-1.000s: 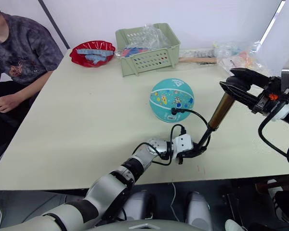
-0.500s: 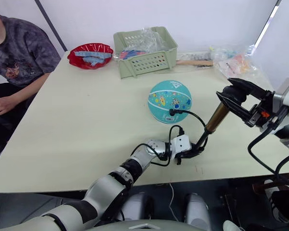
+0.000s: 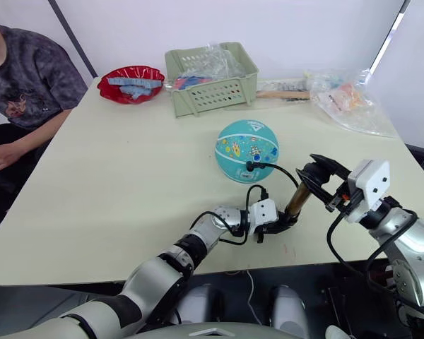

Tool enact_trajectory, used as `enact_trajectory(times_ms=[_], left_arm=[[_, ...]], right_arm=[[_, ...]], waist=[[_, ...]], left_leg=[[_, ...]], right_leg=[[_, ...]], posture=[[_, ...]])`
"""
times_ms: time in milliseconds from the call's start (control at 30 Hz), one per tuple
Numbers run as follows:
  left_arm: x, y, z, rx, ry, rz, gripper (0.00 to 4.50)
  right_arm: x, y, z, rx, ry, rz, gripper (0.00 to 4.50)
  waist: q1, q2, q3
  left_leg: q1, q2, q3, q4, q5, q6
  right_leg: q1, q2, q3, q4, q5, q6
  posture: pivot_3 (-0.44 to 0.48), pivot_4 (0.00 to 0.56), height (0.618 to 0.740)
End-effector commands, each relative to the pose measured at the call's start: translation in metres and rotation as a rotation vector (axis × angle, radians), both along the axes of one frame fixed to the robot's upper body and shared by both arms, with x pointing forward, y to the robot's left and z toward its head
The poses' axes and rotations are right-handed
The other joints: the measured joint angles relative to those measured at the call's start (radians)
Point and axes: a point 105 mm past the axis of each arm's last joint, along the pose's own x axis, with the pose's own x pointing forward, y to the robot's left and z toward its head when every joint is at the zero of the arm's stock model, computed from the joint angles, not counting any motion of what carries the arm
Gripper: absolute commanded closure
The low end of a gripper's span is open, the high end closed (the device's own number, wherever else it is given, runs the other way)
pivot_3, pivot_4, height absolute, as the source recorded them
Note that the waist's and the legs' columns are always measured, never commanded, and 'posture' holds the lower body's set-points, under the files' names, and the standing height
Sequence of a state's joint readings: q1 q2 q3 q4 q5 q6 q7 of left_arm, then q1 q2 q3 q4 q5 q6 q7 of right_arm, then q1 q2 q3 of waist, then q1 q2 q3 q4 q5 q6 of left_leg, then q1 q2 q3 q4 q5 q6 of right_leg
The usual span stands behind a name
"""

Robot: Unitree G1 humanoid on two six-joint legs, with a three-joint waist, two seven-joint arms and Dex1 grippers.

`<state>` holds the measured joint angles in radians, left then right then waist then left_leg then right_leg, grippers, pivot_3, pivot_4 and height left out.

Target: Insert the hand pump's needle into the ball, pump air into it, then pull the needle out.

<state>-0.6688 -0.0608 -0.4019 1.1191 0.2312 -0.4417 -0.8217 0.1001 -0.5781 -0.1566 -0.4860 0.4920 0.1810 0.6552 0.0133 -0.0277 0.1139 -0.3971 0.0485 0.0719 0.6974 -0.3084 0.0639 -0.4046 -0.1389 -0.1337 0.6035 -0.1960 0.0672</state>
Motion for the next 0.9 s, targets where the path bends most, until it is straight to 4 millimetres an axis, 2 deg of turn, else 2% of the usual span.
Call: enact_trajectory(times_ms=[33, 233, 400, 433, 467, 567, 633, 800, 900], left_arm=[[-0.018, 0.025, -0.042, 0.162, 0.106, -0.003, 3.37], [-0.016, 0.020, -0.036, 0.130, 0.102, -0.005, 3.37], [-0.010, 0.016, -0.024, 0.068, 0.107, 0.016, 3.37], [-0.008, 0.015, -0.021, 0.053, 0.101, 0.019, 2.42], [-0.007, 0.014, -0.018, 0.040, 0.097, 0.023, 2.30], [-0.005, 0.012, -0.011, -0.002, 0.096, 0.027, 0.77], [-0.004, 0.011, -0.004, -0.043, 0.088, 0.021, 0.00], [-0.003, 0.015, 0.009, -0.116, 0.073, 0.001, 0.00], [-0.005, 0.028, 0.021, -0.161, 0.048, -0.039, 0.00]], right_arm=[[-0.001, 0.004, -0.044, -0.021, 0.172, 0.001, 2.91], [0.001, 0.008, -0.065, -0.038, 0.231, -0.002, 2.91], [0.003, 0.008, -0.067, -0.048, 0.229, -0.008, 2.91], [0.003, 0.008, -0.066, -0.047, 0.227, -0.009, 2.91], [0.004, 0.007, -0.066, -0.046, 0.225, -0.011, 2.91], [0.004, 0.007, -0.066, -0.049, 0.224, -0.015, 2.91], [0.003, 0.006, -0.066, -0.049, 0.223, -0.017, 2.91], [0.003, 0.005, -0.065, -0.052, 0.222, -0.022, 2.91], [0.002, 0.005, -0.063, -0.053, 0.215, -0.022, 2.91]], waist=[[0.000, 0.001, 0.001], [0.000, 0.004, 0.002], [-0.002, 0.005, 0.002], [-0.002, 0.005, 0.003], [-0.001, 0.007, 0.005], [0.000, 0.009, 0.006], [0.000, 0.009, 0.007], [0.000, 0.009, 0.008], [-0.003, 0.010, 0.010]], left_leg=[[0.000, 0.000, 0.000, 0.000, 0.000, 0.000], [0.000, 0.000, 0.000, 0.000, 0.000, 0.000], [0.000, 0.000, 0.000, 0.000, 0.000, 0.000], [0.000, 0.001, 0.000, 0.000, 0.000, -0.001], [0.000, 0.001, 0.000, 0.000, 0.000, -0.001], [-0.002, 0.000, 0.000, -0.001, 0.000, 0.001], [-0.002, 0.000, 0.000, -0.001, 0.001, 0.003], [-0.002, 0.000, 0.000, -0.003, 0.001, 0.002], [-0.002, -0.001, 0.000, -0.004, 0.001, 0.002]], right_leg=[[0.000, 0.000, 0.000, 0.000, 0.000, 0.000], [0.000, 0.000, 0.000, 0.000, 0.000, 0.000], [0.000, 0.000, 0.000, 0.000, 0.000, 0.000], [0.000, 0.000, 0.000, 0.000, 0.000, 0.000], [-0.001, 0.000, 0.000, 0.000, 0.000, 0.000], [-0.002, 0.000, 0.000, 0.000, -0.001, -0.001], [-0.002, 0.001, 0.000, 0.000, -0.001, -0.002], [-0.003, 0.001, -0.001, 0.000, -0.002, -0.005], [-0.003, 0.001, -0.001, 0.000, -0.002, -0.006]], posture=[[0.000, 0.150, 0.740], [0.000, 0.150, 0.740], [0.000, 0.150, 0.740], [0.000, 0.150, 0.740], [0.000, 0.150, 0.740], [0.000, 0.150, 0.740], [0.000, 0.150, 0.740], [0.000, 0.150, 0.740], [0.000, 0.150, 0.740]])
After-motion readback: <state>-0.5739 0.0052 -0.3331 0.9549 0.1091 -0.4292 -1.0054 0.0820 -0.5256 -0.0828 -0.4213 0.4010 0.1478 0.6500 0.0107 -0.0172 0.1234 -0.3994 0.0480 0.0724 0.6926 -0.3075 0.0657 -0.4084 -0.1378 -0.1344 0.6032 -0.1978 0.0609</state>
